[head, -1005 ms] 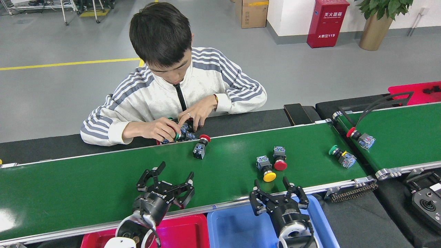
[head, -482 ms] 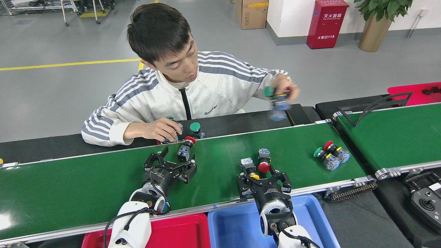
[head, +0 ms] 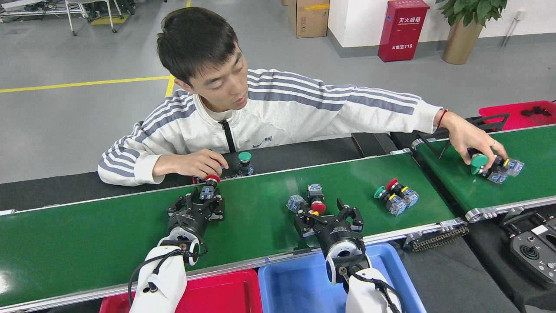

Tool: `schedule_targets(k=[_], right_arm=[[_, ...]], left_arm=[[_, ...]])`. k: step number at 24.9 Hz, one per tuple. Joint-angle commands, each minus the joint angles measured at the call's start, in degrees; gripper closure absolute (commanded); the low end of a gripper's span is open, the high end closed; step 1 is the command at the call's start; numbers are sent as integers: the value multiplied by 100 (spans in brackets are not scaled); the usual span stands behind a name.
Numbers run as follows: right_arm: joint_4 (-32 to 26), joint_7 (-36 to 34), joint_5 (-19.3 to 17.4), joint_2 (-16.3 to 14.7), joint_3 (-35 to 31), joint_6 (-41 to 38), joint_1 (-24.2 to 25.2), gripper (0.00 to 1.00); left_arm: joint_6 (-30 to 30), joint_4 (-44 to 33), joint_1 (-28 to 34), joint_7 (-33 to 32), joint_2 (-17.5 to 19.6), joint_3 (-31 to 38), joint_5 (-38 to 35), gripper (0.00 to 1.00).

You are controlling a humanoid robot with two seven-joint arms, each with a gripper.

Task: Pick switch part from conveyor to tray

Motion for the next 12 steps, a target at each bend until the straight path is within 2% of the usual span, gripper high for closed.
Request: schedule_targets(k=[1, 3, 7, 8, 9, 10, 11, 12], right_arm=[[117, -60, -75, 46, 61, 62, -190, 3], [345, -60, -119, 46, 61, 71, -260, 4], [574, -376, -119, 46, 70, 290, -278, 3], [626, -437, -119, 46, 70, 317, -278, 3], [662, -437, -119, 46, 70, 325, -278, 4], [662, -437, -119, 46, 70, 361, -278, 7], [662, -446, -119, 46, 79, 387, -278, 16], [662, -446, -110, 46, 114, 361, -278, 34]], left_arm=[[-254, -105, -17, 54, -31, 9, 98, 98], [-518, -422, 88, 45, -40, -71, 54, 99], [-2083, -1714, 774, -43, 109, -396, 10, 98], [-2601, -2232, 1081, -78, 276, -396, -61, 96], [-3364, -3004, 1643, -166, 619, -343, -192, 94], [-3735, -3507, 2004, -228, 742, -246, -228, 89], [-3735, -4052, 2417, -280, 821, -62, -236, 81], [-3735, -4544, 2936, -289, 848, 175, -228, 73]])
